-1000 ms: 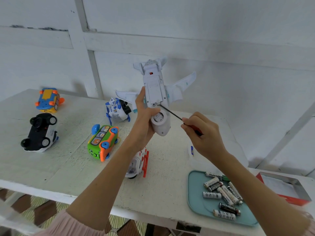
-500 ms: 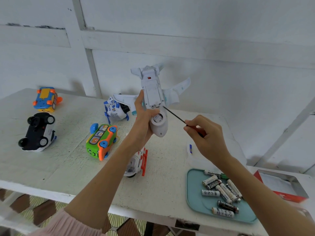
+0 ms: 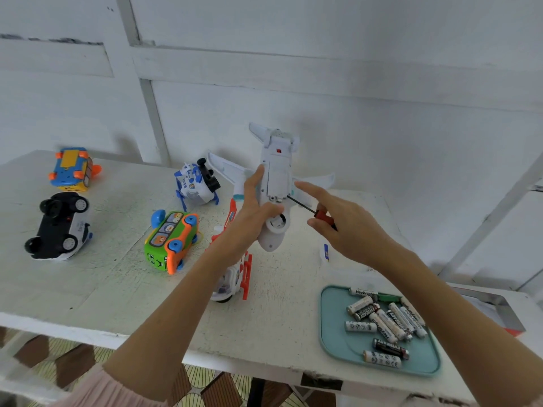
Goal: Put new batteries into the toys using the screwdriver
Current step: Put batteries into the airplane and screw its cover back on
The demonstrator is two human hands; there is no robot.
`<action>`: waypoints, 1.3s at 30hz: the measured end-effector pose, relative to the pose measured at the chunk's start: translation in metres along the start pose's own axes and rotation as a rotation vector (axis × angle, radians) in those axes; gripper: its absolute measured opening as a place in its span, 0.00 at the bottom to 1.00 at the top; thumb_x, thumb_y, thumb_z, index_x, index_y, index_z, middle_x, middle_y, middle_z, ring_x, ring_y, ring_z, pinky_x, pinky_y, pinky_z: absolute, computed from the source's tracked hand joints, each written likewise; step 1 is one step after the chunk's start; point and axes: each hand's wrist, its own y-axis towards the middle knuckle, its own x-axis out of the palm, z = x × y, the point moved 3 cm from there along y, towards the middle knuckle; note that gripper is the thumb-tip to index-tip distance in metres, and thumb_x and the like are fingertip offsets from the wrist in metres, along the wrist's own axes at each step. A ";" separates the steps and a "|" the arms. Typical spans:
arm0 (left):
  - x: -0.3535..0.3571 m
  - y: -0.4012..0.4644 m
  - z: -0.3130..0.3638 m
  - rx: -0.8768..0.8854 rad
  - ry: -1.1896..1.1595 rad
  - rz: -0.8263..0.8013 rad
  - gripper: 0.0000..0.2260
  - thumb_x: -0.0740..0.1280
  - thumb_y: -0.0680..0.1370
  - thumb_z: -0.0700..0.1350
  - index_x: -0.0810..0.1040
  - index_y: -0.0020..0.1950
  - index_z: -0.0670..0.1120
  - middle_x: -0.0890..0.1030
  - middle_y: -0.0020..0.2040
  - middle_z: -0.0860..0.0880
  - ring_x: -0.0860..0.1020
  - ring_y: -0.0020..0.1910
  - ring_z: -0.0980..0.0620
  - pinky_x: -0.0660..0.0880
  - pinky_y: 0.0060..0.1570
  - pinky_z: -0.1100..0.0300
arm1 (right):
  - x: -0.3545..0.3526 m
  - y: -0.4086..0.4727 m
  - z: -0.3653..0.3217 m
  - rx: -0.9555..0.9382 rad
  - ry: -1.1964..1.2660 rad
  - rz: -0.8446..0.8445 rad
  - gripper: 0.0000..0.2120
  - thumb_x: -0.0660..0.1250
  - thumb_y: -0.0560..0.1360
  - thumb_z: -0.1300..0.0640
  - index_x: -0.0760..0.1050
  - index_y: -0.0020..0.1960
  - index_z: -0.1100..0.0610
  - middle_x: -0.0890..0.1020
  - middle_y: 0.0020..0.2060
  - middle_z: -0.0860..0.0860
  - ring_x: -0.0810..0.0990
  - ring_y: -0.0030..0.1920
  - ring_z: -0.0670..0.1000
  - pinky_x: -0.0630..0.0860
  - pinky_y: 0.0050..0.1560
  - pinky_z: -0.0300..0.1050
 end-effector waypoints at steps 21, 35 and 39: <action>0.018 -0.018 0.005 -0.013 0.334 -0.177 0.33 0.60 0.79 0.37 0.47 0.76 0.57 0.62 0.65 0.48 0.71 0.47 0.57 0.70 0.37 0.77 | 0.014 -0.013 0.017 0.101 0.158 -0.293 0.26 0.57 0.80 0.57 0.53 0.72 0.37 0.69 0.26 0.48 0.69 0.25 0.43 0.69 0.35 0.35; 0.014 -0.014 0.000 -0.087 0.195 -0.210 0.33 0.63 0.77 0.41 0.50 0.75 0.60 0.65 0.68 0.49 0.73 0.54 0.54 0.70 0.50 0.62 | 0.017 -0.020 0.014 0.058 0.150 -0.212 0.28 0.60 0.79 0.56 0.52 0.73 0.39 0.74 0.29 0.55 0.72 0.29 0.51 0.73 0.37 0.44; 0.013 -0.013 0.002 -0.101 0.183 -0.228 0.32 0.61 0.78 0.38 0.51 0.75 0.60 0.65 0.69 0.47 0.73 0.51 0.55 0.70 0.51 0.60 | 0.021 -0.021 0.014 0.021 0.129 -0.154 0.28 0.60 0.79 0.54 0.51 0.72 0.39 0.77 0.30 0.57 0.74 0.29 0.54 0.74 0.36 0.46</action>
